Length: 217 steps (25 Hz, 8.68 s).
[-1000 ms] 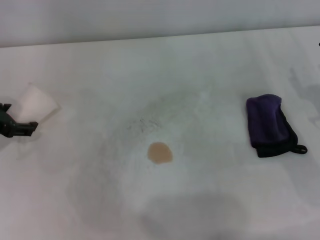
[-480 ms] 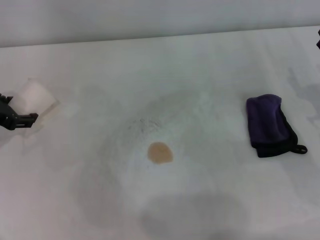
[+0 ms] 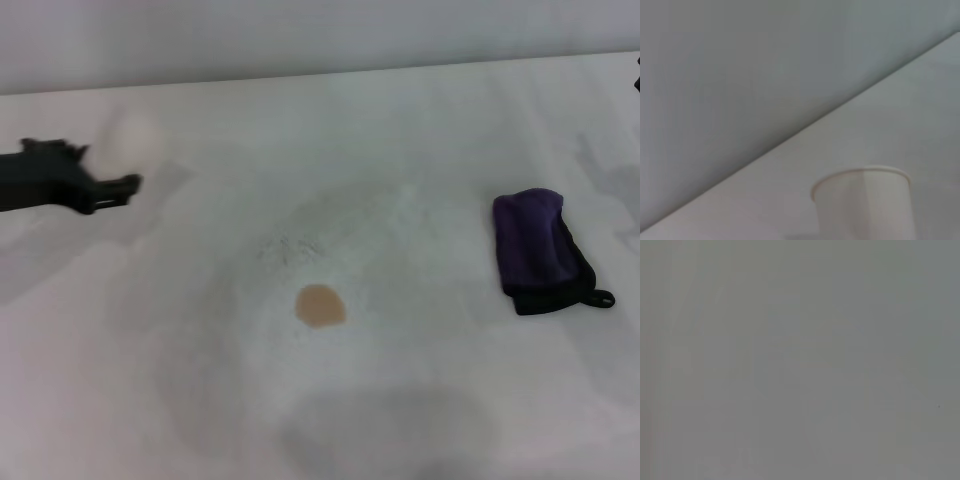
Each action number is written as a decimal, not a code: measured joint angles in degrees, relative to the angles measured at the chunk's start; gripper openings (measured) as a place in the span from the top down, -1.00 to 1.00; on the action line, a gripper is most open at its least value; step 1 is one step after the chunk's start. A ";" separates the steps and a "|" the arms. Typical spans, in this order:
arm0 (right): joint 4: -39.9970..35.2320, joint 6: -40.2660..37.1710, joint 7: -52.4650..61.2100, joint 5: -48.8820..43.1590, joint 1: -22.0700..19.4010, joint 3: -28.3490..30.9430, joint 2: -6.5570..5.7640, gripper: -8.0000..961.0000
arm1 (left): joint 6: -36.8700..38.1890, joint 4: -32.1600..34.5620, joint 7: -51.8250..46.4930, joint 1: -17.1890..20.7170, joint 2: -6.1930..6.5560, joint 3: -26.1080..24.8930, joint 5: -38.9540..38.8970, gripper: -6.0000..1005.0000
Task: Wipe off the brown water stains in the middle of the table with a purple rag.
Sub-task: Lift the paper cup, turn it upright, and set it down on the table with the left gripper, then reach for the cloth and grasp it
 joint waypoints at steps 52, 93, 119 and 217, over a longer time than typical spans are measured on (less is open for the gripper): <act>-5.52 -9.60 -2.29 0.00 0.79 -2.99 -0.04 -0.79 | 4.51 -45.00 71.64 3.39 -1.51 9.83 -65.53 -0.31; -6.01 -10.69 -2.28 0.00 1.12 -4.40 -0.11 -0.79 | 10.15 -49.51 79.52 7.61 -1.72 9.77 -67.29 -0.72; -6.59 -10.84 -2.28 0.00 1.12 -4.39 -0.10 -0.79 | 20.57 -49.60 83.94 17.98 -1.69 9.39 -70.22 -0.71; -48.27 -0.99 144.56 -107.61 20.43 -47.43 -0.28 -0.12 | 22.28 -47.37 93.11 13.68 -0.58 9.60 -108.40 -0.69</act>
